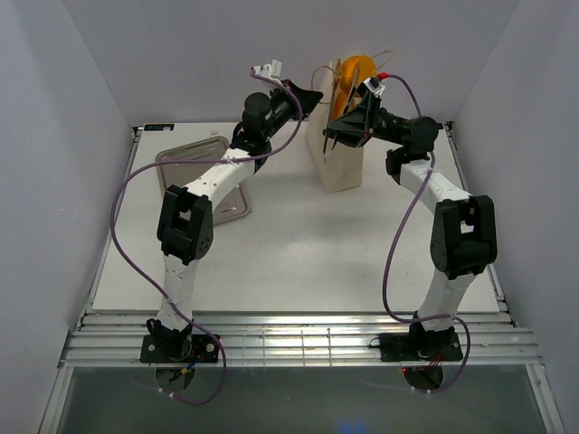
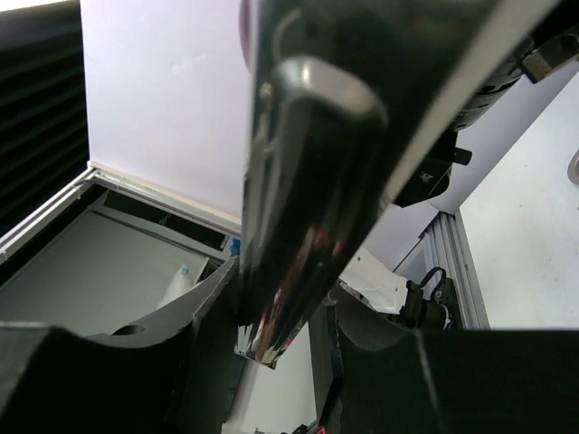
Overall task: Place the fake bread into the paper bag
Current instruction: Place the fake bread in the paper bag.
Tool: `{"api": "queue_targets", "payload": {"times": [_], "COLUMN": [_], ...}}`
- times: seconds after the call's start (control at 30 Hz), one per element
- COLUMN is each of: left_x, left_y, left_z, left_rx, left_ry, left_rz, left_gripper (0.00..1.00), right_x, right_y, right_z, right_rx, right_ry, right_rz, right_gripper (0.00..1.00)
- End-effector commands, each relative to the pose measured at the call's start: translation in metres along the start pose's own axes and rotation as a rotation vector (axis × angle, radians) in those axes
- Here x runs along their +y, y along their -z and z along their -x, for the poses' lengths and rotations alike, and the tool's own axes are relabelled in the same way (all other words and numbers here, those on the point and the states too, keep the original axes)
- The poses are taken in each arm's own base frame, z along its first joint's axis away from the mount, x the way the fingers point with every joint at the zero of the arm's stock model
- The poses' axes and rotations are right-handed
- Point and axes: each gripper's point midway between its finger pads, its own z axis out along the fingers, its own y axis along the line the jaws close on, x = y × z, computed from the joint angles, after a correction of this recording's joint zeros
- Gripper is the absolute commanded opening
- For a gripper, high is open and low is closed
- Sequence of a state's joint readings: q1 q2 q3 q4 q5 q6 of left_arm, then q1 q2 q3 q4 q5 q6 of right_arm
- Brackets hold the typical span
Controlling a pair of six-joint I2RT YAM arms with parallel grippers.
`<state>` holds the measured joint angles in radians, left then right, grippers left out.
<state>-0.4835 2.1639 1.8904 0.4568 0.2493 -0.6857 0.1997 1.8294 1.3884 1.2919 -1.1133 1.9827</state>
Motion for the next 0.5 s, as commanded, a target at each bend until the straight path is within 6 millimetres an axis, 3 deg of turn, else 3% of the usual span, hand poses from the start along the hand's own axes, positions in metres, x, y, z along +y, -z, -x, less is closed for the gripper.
{"api": "queue_targets", "payload": {"times": [0.0, 0.27, 0.47], "left_x": [-0.031, -0.023, -0.019], "left_y": [0.011, 0.012, 0.014], "left_z": [0.040, 0.037, 0.038], "left_rx": [-0.061, -0.058, -0.063], "left_ry": [-0.022, -0.009, -0.001], "left_rz": [-0.037, -0.025, -0.010], "left_gripper": [0.00, 0.00, 0.00], "right_x": [0.016, 0.021, 0.045], "right_y": [-0.011, -0.026, -0.029], "right_z": [-0.005, -0.005, -0.011], "right_rx": [0.050, 0.076, 0.080], "right_ry": [0.141, 0.166, 0.219], "right_rz": [0.055, 0.059, 0.064], "right_gripper": [0.32, 0.27, 0.25]}}
